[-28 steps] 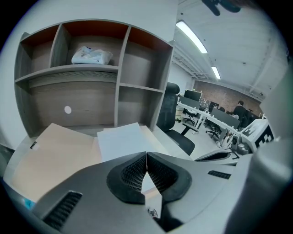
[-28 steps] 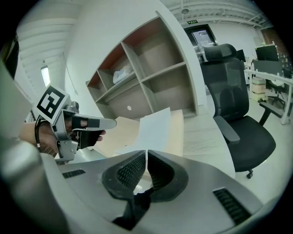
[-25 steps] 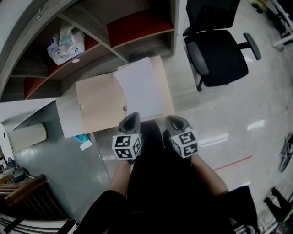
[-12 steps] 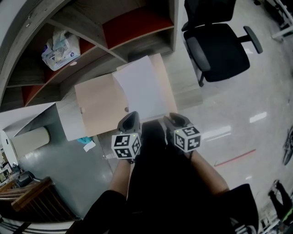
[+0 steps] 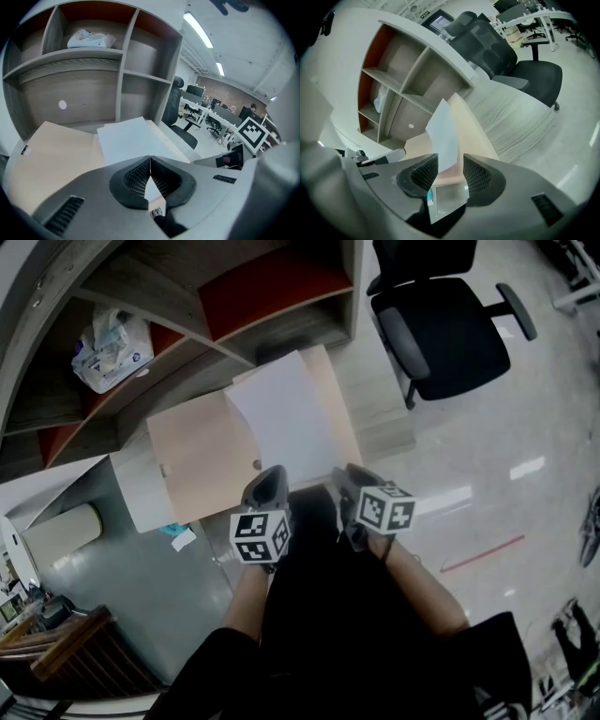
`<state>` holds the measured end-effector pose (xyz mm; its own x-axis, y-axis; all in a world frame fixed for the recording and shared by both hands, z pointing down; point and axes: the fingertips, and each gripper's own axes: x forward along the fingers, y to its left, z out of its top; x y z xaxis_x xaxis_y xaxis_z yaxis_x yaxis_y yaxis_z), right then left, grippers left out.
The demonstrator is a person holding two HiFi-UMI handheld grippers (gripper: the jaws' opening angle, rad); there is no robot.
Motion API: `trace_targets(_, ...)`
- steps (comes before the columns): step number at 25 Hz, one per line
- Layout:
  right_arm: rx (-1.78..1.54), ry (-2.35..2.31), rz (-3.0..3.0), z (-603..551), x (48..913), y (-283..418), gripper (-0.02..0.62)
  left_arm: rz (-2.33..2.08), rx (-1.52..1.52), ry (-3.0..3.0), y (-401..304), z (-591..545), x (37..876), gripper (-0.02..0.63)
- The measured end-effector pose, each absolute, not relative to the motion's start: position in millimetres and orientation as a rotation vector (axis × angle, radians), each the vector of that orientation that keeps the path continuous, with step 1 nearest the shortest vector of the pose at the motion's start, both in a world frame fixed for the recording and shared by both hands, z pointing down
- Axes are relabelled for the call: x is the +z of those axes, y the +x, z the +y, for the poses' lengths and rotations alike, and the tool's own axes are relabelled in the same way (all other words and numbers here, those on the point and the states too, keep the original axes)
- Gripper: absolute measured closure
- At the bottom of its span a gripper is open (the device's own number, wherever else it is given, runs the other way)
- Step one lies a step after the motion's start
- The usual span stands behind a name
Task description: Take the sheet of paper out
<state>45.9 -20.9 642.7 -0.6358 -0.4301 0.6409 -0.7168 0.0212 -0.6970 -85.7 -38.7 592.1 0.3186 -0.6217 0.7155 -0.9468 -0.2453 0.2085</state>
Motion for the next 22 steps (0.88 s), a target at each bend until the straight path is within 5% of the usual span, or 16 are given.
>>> trace_targets(14, 1.637, 1.216, -1.952, -26.8, 656.8, 41.4, 0.436, -1.372, 0.658, 1.957, -94.5, -48.5, 595.9, 0.563)
trace_targets(22, 1.541, 1.228, -1.887, -29.6, 661.1, 46.1, 0.528, -1.391, 0.632, 1.935, -105.8, -51.9, 597.4, 0.563)
